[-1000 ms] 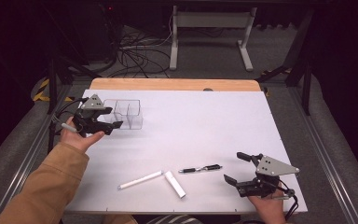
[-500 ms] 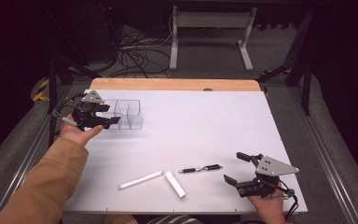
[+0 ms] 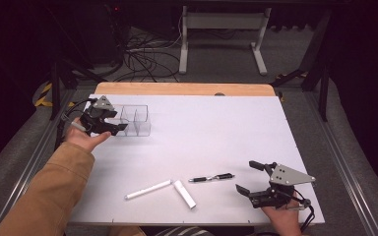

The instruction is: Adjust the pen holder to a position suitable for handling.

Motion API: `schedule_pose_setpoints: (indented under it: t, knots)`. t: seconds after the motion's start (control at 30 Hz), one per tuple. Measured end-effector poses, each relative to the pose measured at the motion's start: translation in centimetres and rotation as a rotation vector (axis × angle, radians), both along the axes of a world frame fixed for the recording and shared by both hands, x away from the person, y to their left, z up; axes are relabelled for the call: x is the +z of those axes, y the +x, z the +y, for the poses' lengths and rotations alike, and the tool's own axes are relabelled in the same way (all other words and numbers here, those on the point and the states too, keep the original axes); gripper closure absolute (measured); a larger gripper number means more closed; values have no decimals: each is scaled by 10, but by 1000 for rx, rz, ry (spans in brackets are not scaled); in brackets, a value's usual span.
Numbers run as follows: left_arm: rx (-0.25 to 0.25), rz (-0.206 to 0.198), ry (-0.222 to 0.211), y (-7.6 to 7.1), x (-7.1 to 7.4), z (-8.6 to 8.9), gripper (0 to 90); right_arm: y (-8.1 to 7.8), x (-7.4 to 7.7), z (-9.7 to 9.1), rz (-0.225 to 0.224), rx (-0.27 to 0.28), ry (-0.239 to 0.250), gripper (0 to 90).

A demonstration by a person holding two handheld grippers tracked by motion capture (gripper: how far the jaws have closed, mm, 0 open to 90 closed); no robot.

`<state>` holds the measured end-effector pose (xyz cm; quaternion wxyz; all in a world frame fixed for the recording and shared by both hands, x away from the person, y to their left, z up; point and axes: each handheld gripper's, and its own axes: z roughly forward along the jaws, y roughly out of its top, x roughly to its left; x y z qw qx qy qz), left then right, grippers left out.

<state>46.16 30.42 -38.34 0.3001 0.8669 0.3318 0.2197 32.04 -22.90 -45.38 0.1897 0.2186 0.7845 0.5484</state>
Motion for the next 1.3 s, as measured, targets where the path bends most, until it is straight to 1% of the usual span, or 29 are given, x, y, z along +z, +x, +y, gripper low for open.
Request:
schedule_pose_setpoints:
  t: [0.07, 0.17, 0.23, 0.37, 0.43, 0.5, 0.53, 0.57, 0.63, 0.83, 0.93, 1.07, 1.1, 1.13, 1.3]
  knots:
    - [-5, 11, -3, 2, 0, 0, 386, 0, 0, 0, 3, 2, 0, 112]
    - [-10, 24, 12, 6, 0, 1, 397, 0, 0, 0, 4, 3, -3, 112]
    - [-6, 36, 3, 8, -1, 1, 405, 0, 0, 0, 3, 4, -3, 113]
    - [-4, 68, 17, 14, -3, 3, 415, 0, -1, 0, 4, 4, -3, 113]
    - [-1, 85, 12, 16, -5, 3, 421, 0, -1, 0, 7, 7, -1, 113]
    - [3, 104, 20, 21, -6, 4, 430, 0, -1, 0, 7, 7, -4, 114]
    - [7, 115, 13, 23, -8, 4, 433, 1, -1, 0, 6, 8, -4, 114]
    - [7, 115, 13, 23, -8, 4, 436, 1, -1, 0, 6, 8, -5, 114]
    - [10, 134, 18, 26, -10, 3, 438, 1, -1, 0, 7, 8, -5, 114]
    - [9, 149, 30, 30, -13, -1, 441, 1, -1, -1, 12, 11, 3, 115]
    - [3, 157, 51, 32, -16, -3, 455, 2, -2, -2, 16, 12, 9, 115]
    - [0, 169, 64, 33, -18, -6, 468, 2, -2, -1, 12, 14, 6, 115]
    - [0, 172, 75, 33, -18, -7, 468, 2, -2, -1, 12, 14, 6, 115]
    - [4, 171, 91, 34, -20, -9, 488, 2, -2, -1, 17, 13, 6, 115]
    - [-3, 191, 121, 35, -24, -11, 493, 2, -2, -1, 19, 13, 6, 115]
